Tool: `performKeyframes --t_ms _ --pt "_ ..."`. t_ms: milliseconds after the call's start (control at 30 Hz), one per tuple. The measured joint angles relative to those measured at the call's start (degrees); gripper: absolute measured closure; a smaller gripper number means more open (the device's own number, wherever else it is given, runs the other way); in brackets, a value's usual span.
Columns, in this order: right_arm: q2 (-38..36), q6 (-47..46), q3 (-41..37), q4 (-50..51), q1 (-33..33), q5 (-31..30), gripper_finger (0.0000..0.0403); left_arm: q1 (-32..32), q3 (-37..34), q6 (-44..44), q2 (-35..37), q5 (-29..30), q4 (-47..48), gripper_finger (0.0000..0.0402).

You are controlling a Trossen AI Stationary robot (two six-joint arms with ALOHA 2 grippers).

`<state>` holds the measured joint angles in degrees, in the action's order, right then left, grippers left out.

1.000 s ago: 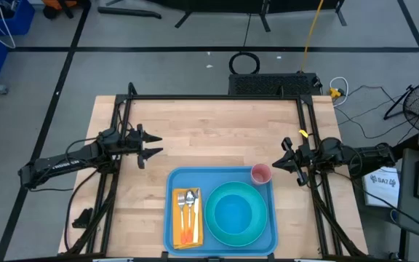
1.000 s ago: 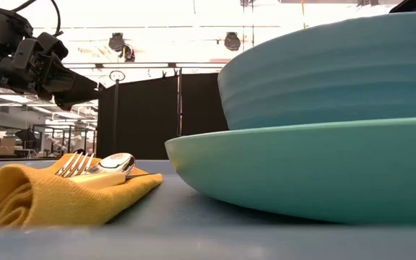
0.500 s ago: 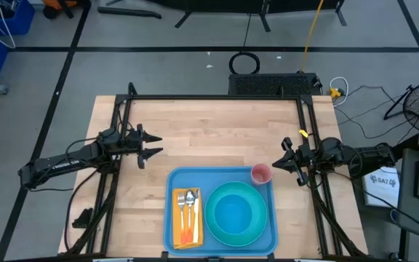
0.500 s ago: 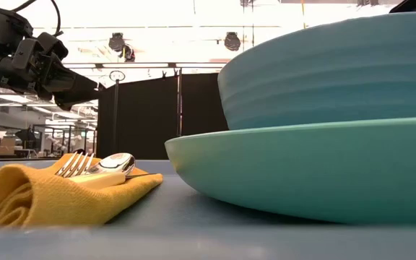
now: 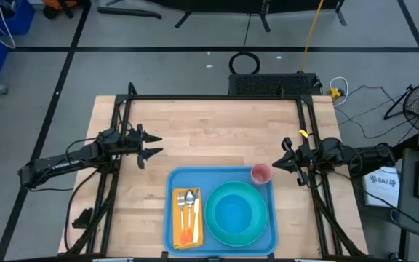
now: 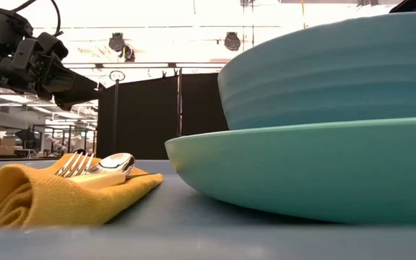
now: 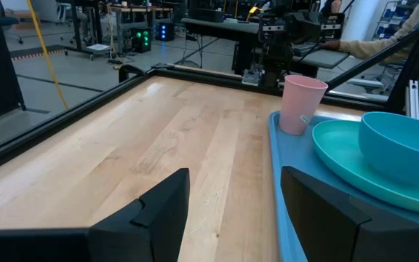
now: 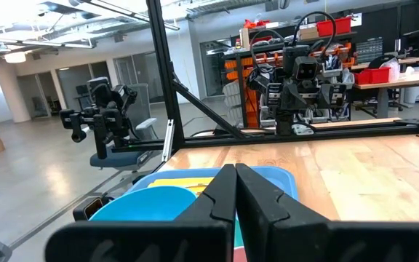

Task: Set up tray
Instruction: Return to Home Position

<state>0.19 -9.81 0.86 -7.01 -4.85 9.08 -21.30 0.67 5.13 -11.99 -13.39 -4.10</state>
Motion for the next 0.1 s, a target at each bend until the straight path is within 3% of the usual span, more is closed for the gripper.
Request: performKeyframes --t_ms 100 --pt "0.0 0.0 0.0 0.0 0.0 0.0 0.0403 0.0 0.0 0.0 0.0 0.0 0.0 0.0178"
